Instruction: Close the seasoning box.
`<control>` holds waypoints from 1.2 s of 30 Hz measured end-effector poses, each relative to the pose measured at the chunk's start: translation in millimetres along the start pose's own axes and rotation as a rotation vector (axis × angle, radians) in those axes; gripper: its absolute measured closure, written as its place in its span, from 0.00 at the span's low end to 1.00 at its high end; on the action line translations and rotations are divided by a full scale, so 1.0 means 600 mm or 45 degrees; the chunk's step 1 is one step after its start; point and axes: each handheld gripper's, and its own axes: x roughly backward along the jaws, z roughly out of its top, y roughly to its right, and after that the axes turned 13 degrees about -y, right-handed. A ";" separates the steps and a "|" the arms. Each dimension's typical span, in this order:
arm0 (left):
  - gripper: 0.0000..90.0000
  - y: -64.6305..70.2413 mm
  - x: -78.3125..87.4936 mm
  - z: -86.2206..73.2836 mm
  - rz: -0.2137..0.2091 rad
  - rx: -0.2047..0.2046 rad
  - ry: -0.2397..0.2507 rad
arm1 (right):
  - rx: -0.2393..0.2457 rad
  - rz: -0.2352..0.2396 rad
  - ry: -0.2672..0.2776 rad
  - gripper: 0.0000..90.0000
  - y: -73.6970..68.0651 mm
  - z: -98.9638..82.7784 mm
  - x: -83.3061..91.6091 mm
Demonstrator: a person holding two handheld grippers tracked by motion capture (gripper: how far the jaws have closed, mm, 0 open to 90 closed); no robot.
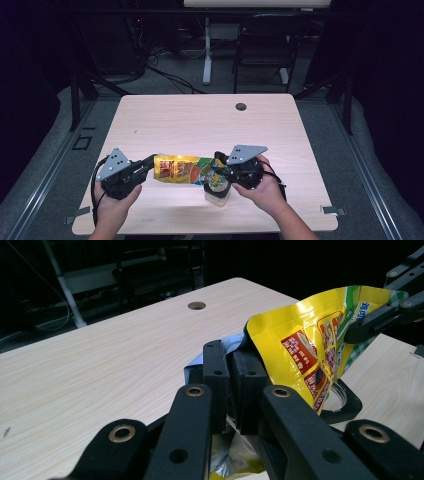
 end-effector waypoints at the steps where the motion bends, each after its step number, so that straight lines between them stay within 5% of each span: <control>1: 0.96 0.001 0.000 0.000 0.000 0.001 0.002 | 0.000 0.000 0.000 0.99 0.000 0.000 0.000; 36: 0.96 0.007 0.001 0.013 0.007 -0.003 -0.024 | -0.031 0.010 0.014 0.98 0.002 -0.006 0.001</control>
